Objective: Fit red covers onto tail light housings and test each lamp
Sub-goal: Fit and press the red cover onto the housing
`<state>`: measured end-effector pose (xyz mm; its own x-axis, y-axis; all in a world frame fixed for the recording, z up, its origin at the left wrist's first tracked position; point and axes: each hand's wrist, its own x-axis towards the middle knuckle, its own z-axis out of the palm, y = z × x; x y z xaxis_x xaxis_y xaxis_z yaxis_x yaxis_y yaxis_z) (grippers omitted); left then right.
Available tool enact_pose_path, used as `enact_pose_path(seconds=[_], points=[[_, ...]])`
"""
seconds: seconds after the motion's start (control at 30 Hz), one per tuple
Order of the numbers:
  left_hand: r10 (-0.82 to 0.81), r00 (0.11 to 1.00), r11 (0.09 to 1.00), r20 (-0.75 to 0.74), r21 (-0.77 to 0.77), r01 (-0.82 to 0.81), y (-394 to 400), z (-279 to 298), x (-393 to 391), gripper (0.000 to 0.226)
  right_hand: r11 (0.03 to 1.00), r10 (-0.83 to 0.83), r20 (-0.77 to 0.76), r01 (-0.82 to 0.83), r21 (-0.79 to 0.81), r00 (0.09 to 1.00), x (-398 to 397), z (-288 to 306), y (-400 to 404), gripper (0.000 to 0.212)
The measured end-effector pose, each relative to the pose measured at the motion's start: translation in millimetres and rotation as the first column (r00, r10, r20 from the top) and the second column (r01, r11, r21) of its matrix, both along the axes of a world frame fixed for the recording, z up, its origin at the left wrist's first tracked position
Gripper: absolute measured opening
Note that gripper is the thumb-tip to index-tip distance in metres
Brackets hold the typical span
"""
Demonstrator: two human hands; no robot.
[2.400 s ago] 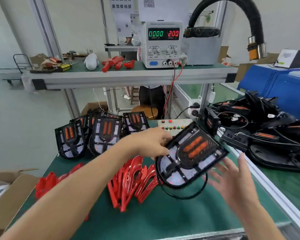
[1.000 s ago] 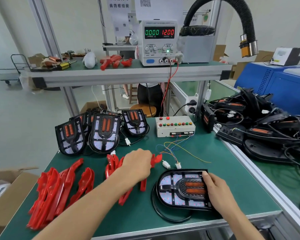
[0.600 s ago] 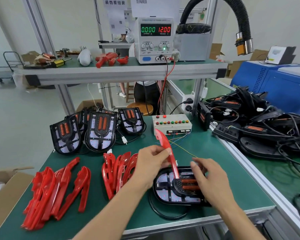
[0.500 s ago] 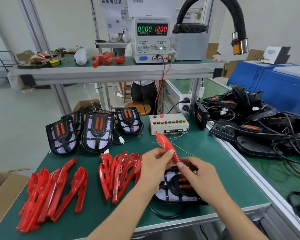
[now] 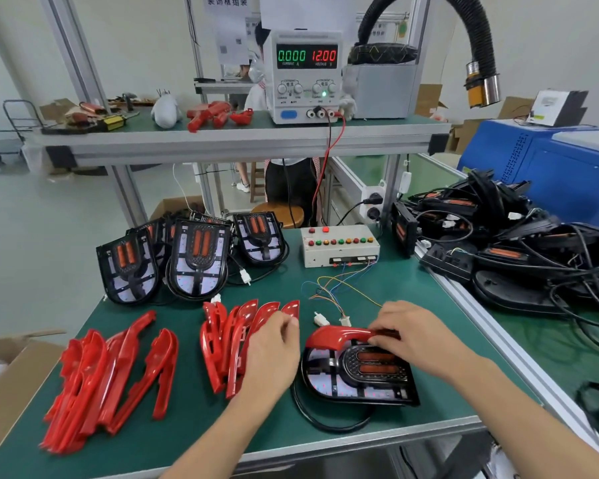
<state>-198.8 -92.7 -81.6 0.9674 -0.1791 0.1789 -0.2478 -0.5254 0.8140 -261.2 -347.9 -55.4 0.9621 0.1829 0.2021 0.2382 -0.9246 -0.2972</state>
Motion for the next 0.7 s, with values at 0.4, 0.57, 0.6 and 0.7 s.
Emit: enact_pose_path(seconds=[0.4, 0.57, 0.6, 0.7], points=[[-0.203, 0.969, 0.969, -0.144, 0.110, 0.220, -12.2, -5.2, 1.1, 0.033, 1.000, -0.012, 0.068, 0.013, -0.008, 0.998, -0.1, -11.0, -1.2, 0.024], [-0.220, 0.963, 0.965, -0.154, 0.113, 0.238, -11.2, -6.8, 2.9, 0.024, 1.000, -0.008, 0.088, 0.009, -0.016, 0.996, -4.3, -17.3, -3.9, 0.027], [-0.223, 0.962, 0.964, -0.160, 0.108, 0.242, -11.4, -6.9, 3.2, 0.023, 1.000, -0.015, 0.099, 0.016, -0.013, 0.995, -6.1, -18.9, -5.3, 0.027], [-0.241, 0.954, 0.962, -0.180, 0.082, 0.259, -11.4, -8.4, 4.5, 0.019, 0.999, -0.051, 0.096, 0.051, 0.005, 0.994, -11.4, -23.6, -8.5, 0.028]])
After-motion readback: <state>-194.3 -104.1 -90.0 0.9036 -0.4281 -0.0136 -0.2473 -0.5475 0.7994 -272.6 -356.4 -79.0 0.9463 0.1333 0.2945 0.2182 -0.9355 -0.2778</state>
